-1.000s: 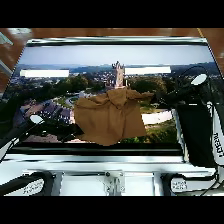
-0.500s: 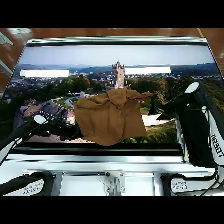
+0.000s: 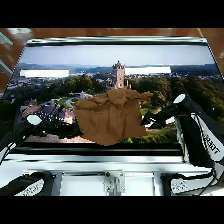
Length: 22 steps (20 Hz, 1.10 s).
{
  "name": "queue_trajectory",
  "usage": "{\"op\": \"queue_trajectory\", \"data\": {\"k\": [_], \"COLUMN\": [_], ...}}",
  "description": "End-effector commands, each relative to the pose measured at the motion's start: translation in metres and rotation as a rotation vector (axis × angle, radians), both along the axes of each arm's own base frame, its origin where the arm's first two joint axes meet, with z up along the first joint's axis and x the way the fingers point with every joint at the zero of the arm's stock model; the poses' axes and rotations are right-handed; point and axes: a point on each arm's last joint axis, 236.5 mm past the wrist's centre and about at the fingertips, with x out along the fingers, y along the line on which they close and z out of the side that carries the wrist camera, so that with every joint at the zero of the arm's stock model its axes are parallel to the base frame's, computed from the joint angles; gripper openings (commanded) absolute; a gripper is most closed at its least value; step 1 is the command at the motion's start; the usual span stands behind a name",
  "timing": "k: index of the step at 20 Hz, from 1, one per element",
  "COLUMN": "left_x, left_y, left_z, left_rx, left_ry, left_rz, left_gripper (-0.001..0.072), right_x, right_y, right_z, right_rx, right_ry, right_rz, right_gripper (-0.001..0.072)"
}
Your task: Fold the shirts.
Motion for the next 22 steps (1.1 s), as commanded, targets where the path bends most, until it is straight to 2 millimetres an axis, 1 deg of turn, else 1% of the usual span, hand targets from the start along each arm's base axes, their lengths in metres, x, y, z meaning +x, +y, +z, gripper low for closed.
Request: {"op": "queue_trajectory", "data": {"k": [1,3,4,5,6,7,8,9,10,11,12,13,14,15,16,17,18,19,20,21,22], "left_x": [-0.002,-0.004,-0.003,-0.002,-0.001,0.002,0.007,0.014,0.02,0.03,0.042,0.056,0.065,0.066,0.056,0.04,0.018,-0.006,-0.027,-0.046,-0.061], "left_y": [-0.001,-0.002,-0.002,-0.002,-0.002,-0.001,0.002,0.007,0.013,0.022,0.034,0.051,0.068,0.086,0.102,0.113,0.121,0.126,0.126,0.124,0.121], "left_z": [0.005,0.008,0.009,0.011,0.015,0.02,0.027,0.039,0.058,0.087,0.123,0.172,0.228,0.295,0.363,0.419,0.468,0.51,0.537,0.556,0.566], "left_rx": [-0.008,-0.013,-0.012,-0.012,-0.011,-0.004,0.016,0.046,0.069,0.098,0.139,0.193,0.242,0.287,0.324,0.355,0.381,0.407,0.423,0.436,0.437], "left_ry": [-0.005,-0.004,-0.012,-0.024,-0.049,-0.079,-0.115,-0.166,-0.208,-0.275,-0.364,-0.491,-0.634,-0.803,-0.974,-1.117,-1.246,-1.362,-1.443,-1.504,-1.541], "left_rz": [-0.006,-0.015,-0.014,-0.016,-0.03,-0.044,-0.06,-0.087,-0.106,-0.114,-0.104,-0.062,0.004,0.082,0.158,0.228,0.289,0.34,0.372,0.388,0.398], "left_gripper": [0.0046,0.0045,0.0045,0.0045,0.0045,0.0044,0.0044,0.0044,0.0043,0.0043,0.0043,0.0043,0.0043,0.0043,0.0044,0.0044,0.0044,0.0044,0.0045,0.0045,0.0045], "right_x": [0.0,0.001,0.002,0.003,0.005,0.01,0.018,0.027,0.037,0.048,0.061,0.073,0.082,0.087,0.086,0.078,0.062,0.04,0.017,-0.007,-0.026], "right_y": [0.019,0.024,0.025,0.026,0.026,0.026,0.028,0.03,0.032,0.034,0.033,0.031,0.026,0.019,0.009,-0.003,-0.018,-0.032,-0.039,-0.041,-0.043], "right_z": [-0.013,-0.016,-0.016,-0.014,-0.01,-0.003,0.011,0.03,0.058,0.091,0.134,0.184,0.236,0.299,0.36,0.422,0.483,0.534,0.567,0.589,0.604], "right_rx": [-0.007,-0.014,-0.011,-0.005,-0.002,0.0,0.011,0.026,0.04,0.047,0.036,0.011,-0.024,-0.075,-0.132,-0.188,-0.238,-0.269,-0.28,-0.288,-0.299], "right_ry": [-0.009,-0.015,-0.018,-0.02,-0.035,-0.073,-0.14,-0.221,-0.327,-0.441,-0.583,-0.735,-0.891,-1.079,-1.259,-1.43,-1.597,-1.731,-1.816,-1.879,-1.922], "right_rz": [0.023,0.03,0.028,0.022,0.019,0.025,0.041,0.069,0.111,0.151,0.178,0.194,0.192,0.173,0.136,0.063,-0.033,-0.126,-0.172,-0.182,-0.186], "right_gripper": [0.0632,0.0631,0.0528,0.0309,0.0115,0.0096,0.0056,0.0056,0.0055,0.0055,0.0054,0.0054,0.0054,0.0054,0.0054,0.0054,0.0054,0.0054,0.0054,0.0054,0.0054]}}
